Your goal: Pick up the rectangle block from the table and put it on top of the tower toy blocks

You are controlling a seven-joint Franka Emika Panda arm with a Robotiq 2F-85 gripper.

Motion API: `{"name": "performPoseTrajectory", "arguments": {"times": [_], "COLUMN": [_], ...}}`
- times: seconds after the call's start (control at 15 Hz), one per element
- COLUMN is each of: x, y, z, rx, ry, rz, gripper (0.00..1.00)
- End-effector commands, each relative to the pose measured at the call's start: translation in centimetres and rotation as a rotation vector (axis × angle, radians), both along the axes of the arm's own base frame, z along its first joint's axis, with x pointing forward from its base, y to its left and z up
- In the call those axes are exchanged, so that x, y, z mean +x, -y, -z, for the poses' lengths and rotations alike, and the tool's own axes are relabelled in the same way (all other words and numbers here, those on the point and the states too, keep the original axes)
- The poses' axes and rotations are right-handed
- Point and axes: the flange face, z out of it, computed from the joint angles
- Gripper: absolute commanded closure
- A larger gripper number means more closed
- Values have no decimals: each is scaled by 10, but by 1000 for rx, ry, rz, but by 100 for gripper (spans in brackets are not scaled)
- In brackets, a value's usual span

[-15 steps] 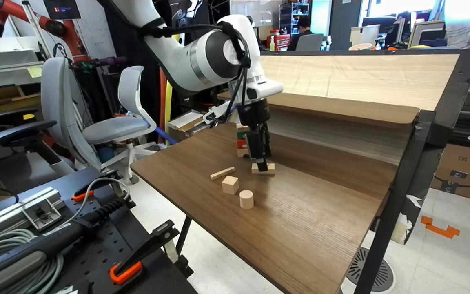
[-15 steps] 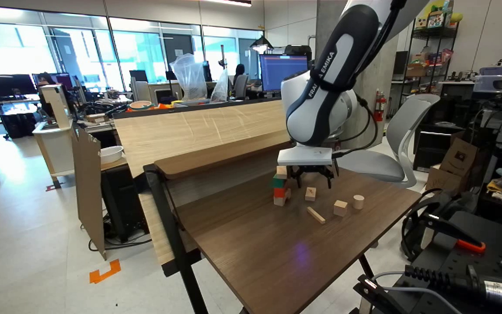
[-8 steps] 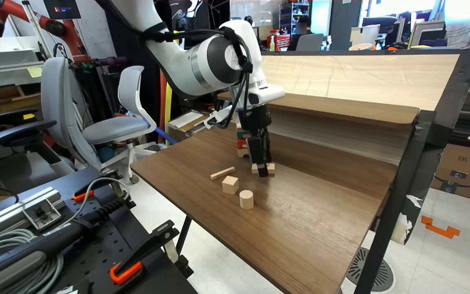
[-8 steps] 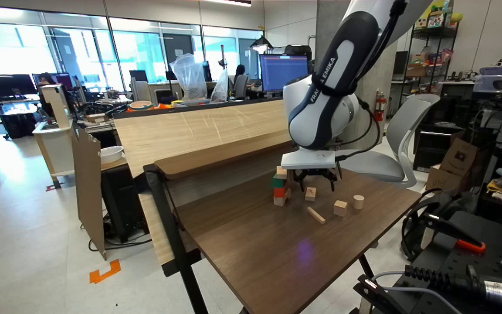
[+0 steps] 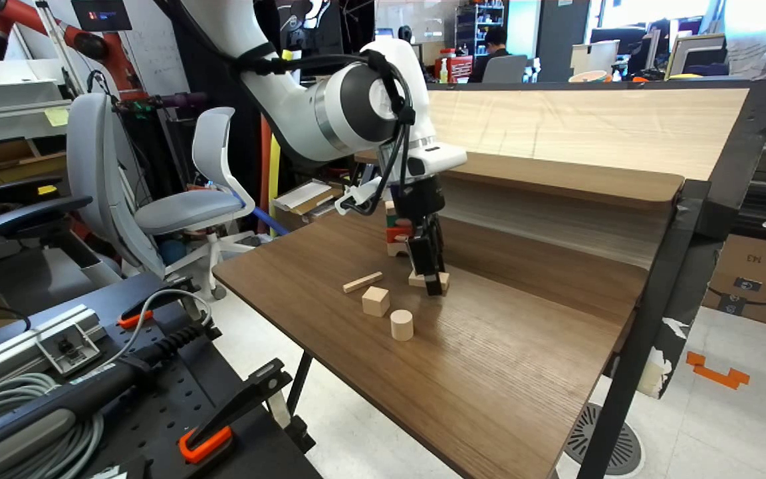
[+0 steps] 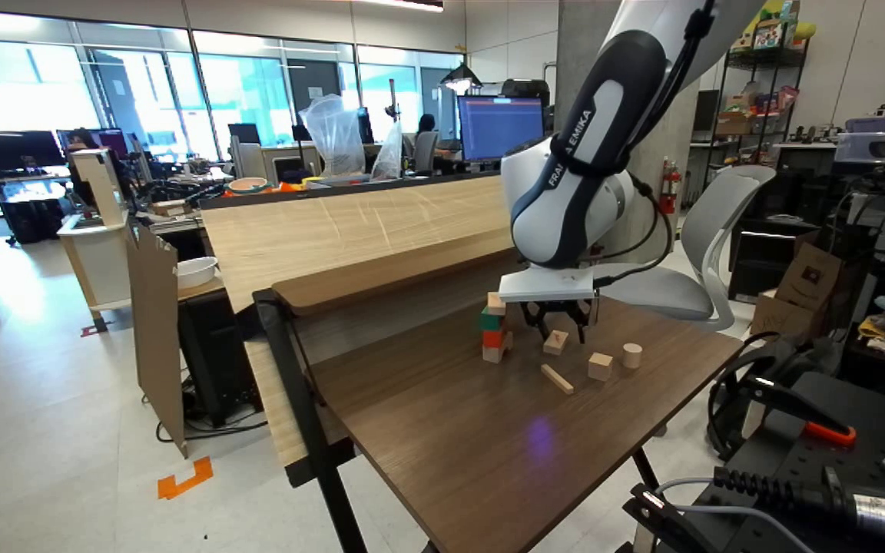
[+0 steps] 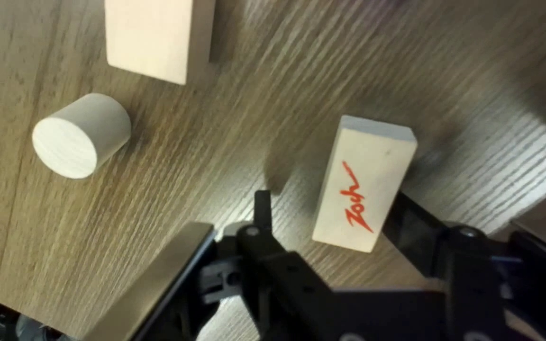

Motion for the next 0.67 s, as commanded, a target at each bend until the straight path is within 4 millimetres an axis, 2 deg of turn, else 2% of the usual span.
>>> {"name": "performPoseTrajectory", "arguments": {"times": [0.0, 0.2, 0.6], "x": [1, 3, 4], "y": [4, 4, 0], "z": [-7, -24, -68], "rx": [14, 28, 43], "ry": [-5, 6, 30], "rz": [-9, -14, -67], "gripper": [69, 90, 91]}}
